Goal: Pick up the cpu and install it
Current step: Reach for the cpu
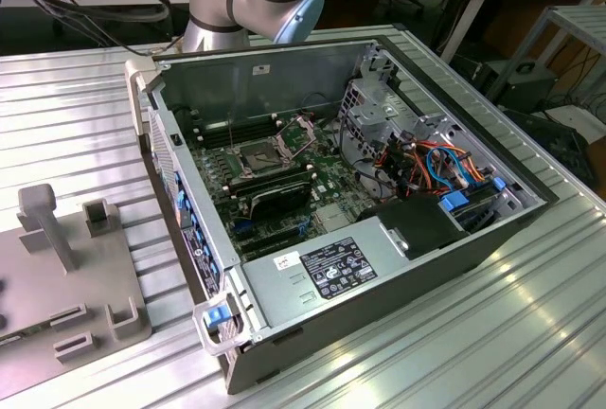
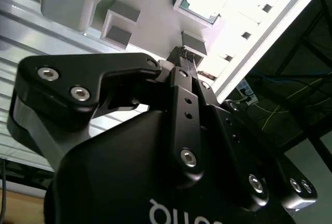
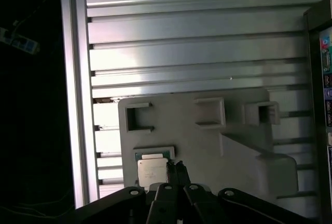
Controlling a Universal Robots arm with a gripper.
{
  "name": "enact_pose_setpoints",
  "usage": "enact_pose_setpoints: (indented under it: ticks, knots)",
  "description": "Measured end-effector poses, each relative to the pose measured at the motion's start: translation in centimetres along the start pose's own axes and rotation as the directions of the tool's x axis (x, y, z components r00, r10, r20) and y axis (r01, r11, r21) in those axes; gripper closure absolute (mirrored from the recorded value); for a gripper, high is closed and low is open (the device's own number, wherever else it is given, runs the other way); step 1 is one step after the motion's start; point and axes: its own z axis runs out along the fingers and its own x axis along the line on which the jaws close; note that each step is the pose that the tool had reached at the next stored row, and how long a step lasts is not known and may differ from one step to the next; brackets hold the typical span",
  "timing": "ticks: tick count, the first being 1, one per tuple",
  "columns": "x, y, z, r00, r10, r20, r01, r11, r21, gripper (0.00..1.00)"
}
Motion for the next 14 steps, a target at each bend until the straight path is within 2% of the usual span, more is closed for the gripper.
enact_pose_setpoints:
  ticks: [14]
  knots:
    - [0.47,-1.27,1.38,1.0000,0.000,-0.0001,0.000,1.0000,0.0000,0.89]
